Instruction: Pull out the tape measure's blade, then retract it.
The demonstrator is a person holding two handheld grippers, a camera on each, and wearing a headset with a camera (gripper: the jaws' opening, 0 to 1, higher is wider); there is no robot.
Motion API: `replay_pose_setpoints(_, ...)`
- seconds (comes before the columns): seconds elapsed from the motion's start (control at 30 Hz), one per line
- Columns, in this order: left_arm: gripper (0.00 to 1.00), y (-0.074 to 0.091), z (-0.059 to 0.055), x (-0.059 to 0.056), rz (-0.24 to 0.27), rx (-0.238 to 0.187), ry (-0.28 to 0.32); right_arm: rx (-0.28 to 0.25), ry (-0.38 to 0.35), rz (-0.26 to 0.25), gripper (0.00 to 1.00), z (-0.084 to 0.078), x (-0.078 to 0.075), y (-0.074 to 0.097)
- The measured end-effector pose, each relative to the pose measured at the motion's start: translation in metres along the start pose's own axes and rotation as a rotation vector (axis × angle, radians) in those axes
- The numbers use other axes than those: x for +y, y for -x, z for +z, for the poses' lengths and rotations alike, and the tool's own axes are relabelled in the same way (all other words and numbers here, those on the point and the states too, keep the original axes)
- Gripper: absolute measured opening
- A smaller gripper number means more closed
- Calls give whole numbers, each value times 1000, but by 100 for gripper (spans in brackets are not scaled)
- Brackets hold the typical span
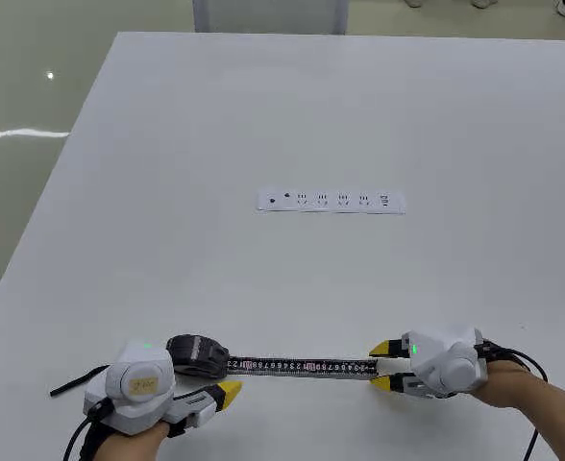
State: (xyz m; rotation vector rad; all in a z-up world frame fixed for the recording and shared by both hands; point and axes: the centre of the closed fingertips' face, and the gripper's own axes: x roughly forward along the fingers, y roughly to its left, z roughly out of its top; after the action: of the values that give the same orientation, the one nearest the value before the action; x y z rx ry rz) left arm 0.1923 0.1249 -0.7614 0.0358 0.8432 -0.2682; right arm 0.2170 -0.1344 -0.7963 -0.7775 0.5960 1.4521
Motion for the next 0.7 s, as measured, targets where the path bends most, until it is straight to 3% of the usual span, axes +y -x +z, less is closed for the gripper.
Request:
replay_pose_setpoints(0.37, 91, -3, 2, 0, 3, -3, 14, 15, 6, 20, 16, -6, 1, -2)
replay_pose_setpoints(0.7, 90, -7, 4, -4, 12, -20, 45, -4, -23, 29, 15, -6, 1, -4)
